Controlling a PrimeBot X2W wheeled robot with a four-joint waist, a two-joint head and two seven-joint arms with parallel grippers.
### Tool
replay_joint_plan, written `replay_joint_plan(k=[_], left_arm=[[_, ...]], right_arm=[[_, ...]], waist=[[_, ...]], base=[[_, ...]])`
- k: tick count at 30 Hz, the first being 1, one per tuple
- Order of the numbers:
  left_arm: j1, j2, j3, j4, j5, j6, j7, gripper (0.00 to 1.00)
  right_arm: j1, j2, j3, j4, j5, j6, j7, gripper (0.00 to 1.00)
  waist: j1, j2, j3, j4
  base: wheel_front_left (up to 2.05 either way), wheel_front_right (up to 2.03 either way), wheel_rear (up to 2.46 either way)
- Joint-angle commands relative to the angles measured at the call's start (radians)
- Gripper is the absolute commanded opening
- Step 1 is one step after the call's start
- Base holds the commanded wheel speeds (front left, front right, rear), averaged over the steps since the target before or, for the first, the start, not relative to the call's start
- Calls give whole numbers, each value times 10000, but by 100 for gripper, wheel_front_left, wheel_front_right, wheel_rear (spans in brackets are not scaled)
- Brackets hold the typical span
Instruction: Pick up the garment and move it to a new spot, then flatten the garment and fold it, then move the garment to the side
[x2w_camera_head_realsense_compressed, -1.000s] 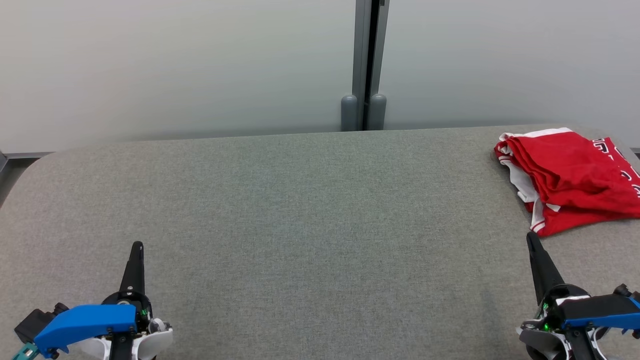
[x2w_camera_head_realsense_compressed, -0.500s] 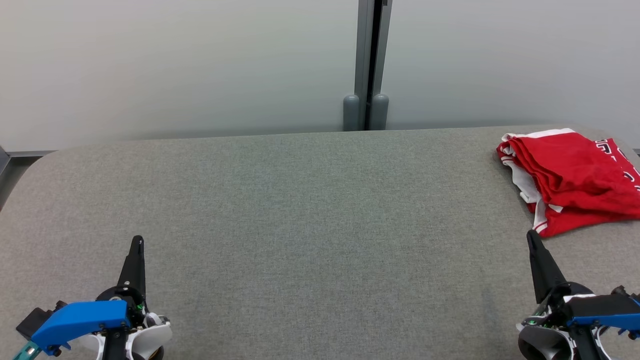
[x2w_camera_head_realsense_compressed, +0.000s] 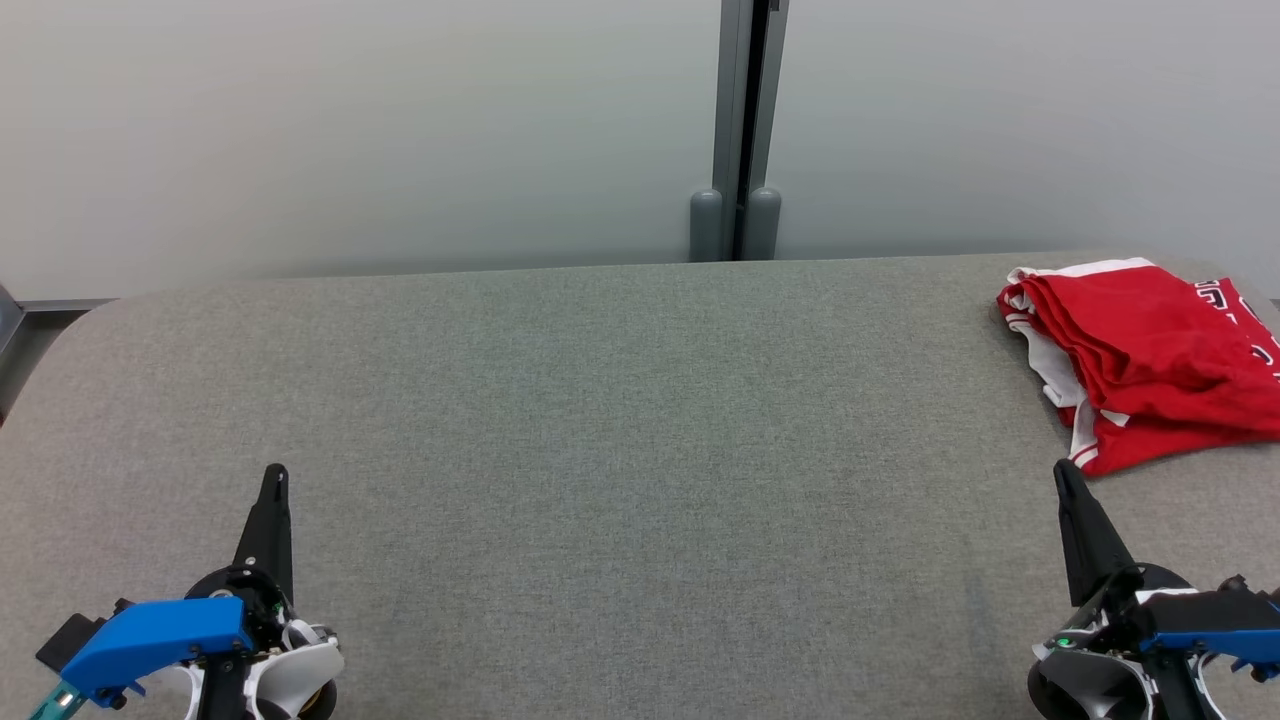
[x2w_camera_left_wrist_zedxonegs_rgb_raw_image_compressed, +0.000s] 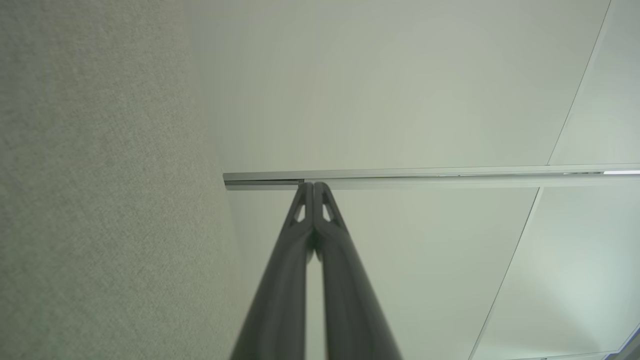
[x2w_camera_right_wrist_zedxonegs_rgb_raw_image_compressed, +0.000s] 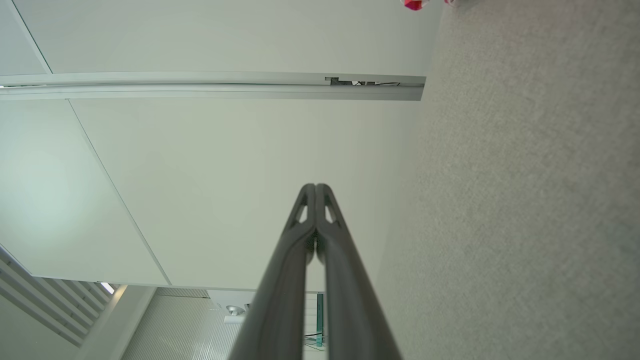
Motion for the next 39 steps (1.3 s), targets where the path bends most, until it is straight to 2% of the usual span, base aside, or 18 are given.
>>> replay_joint_plan(k=[1,39], left_arm=[[-100,-13,18,-37,-22,-33,43,0],[-99,-13,15,-40,-25,-33,40,0]], right_arm=[[-146,18,-28,18,23,4,28,0],[-143,16,-25,17,25,4,25,0]], waist=[[0,0,0,-1],[0,0,0,-1]], base=[[0,0,0],[0,0,0]])
